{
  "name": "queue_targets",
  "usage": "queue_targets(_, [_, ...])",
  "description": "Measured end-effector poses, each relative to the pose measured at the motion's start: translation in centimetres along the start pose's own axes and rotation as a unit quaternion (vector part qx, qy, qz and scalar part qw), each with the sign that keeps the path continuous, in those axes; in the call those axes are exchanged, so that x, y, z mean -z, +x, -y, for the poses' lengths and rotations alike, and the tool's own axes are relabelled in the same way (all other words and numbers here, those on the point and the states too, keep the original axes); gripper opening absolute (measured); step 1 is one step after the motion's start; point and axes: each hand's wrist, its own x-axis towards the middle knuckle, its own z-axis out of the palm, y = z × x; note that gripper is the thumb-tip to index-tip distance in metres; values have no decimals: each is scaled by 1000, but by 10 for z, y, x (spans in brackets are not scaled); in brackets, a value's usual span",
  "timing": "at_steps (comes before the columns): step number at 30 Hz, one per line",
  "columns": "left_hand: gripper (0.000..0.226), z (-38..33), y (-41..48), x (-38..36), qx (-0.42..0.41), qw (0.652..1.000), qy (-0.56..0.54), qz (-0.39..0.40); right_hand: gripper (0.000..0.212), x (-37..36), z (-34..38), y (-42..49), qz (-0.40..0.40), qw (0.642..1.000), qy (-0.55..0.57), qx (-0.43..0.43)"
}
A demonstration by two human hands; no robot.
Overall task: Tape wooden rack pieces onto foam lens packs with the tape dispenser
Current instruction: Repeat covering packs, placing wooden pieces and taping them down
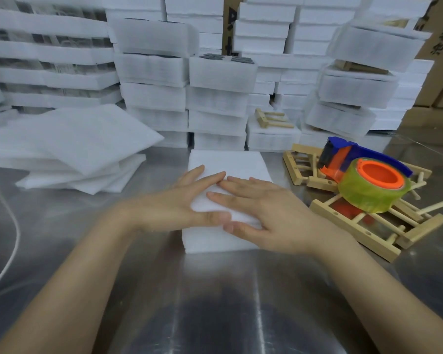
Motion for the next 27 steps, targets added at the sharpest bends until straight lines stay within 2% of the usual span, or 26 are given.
queue_targets(1, [76, -2, 2, -1, -2, 999, -45, -30, 59, 0, -1, 0, -1, 1000, 0, 4])
queue_targets(4, [55, -2, 19, -9, 12, 968, -141, -207, 56, -2, -4, 0, -4, 1000, 6, 11])
queue_targets(6, [51, -1, 28, -19, 31, 931, -257, -256, 56, -3, -5, 1, -8, 1000, 6, 12])
queue_targets(8, [43, 1, 33, -26, 53, 891, -391, -225, 56, -3, -6, 2, -15, 1000, 4, 9])
queue_targets(9, [35, 3, 33, -27, 54, 880, -424, -207, 55, -4, -6, 3, -19, 1000, 4, 8])
queue_targets(11, [29, 7, 35, -27, 42, 875, -440, -197, 54, -4, -6, 3, -26, 999, 31, 9])
queue_targets(12, [32, 7, 36, -26, 37, 872, -446, -199, 53, -2, -6, 2, -34, 996, 83, 2])
queue_targets(13, [35, 7, 37, -26, 36, 867, -453, -204, 51, -1, -7, 1, -56, 985, 164, -13])
queue_targets(15, [38, 5, 37, -25, 38, 862, -460, -212, 39, 0, -15, 1, -154, 934, 314, -70])
queue_targets(17, [40, 4, 35, -26, 43, 864, -455, -214, 34, -1, -27, 1, -219, 893, 362, -155])
queue_targets(19, [41, 4, 34, -25, 45, 866, -449, -216, 44, -7, -36, 3, -197, 861, 420, -208])
queue_targets(22, [36, 3, 34, -25, 50, 867, -444, -221, 44, -17, -37, 8, -129, 809, 509, -263])
queue_targets(24, [33, 3, 35, -25, 53, 866, -442, -229, 52, -19, -39, 10, -119, 796, 523, -281])
queue_targets(27, [31, 3, 35, -25, 50, 869, -434, -231, 59, -20, -43, 11, -100, 798, 521, -287])
